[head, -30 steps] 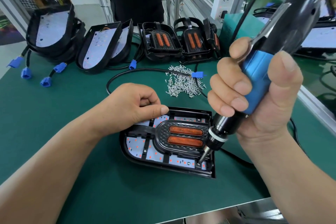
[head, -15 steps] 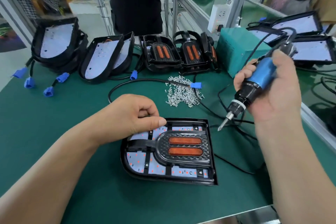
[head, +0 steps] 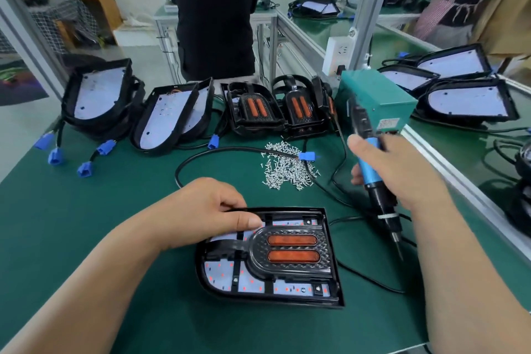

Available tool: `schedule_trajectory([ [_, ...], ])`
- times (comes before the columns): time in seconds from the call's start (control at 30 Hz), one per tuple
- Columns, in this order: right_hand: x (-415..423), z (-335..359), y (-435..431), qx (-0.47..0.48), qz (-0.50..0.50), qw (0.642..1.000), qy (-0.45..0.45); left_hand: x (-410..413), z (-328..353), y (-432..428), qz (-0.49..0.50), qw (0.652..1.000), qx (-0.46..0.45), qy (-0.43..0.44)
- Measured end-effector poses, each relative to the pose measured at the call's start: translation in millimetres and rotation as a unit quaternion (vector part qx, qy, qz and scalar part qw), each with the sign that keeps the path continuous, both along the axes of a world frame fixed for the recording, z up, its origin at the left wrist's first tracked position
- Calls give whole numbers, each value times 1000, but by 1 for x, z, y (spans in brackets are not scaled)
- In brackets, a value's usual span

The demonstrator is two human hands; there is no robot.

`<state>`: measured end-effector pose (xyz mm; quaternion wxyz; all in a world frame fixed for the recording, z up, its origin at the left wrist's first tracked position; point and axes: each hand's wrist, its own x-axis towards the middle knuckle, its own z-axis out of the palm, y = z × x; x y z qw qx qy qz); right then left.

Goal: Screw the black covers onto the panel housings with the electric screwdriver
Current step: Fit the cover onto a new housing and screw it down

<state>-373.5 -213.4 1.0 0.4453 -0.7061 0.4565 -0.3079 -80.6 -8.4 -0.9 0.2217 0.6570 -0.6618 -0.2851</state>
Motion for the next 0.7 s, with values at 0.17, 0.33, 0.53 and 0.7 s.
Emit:
schedule_trajectory([
  [0.17,8,-6,10,-148,-1,959,241,0,0,0,1,1000,1,10],
  [0.33,10,-6,16,-180,-10,931,316,1,0,0,0,1000,5,21],
  [0.53,5,-7,18,-218,23,892,396,5,-1,0,5,999,16,41],
  [0.7,8,-6,22,-217,49,878,424,6,-3,1,22,999,34,36],
])
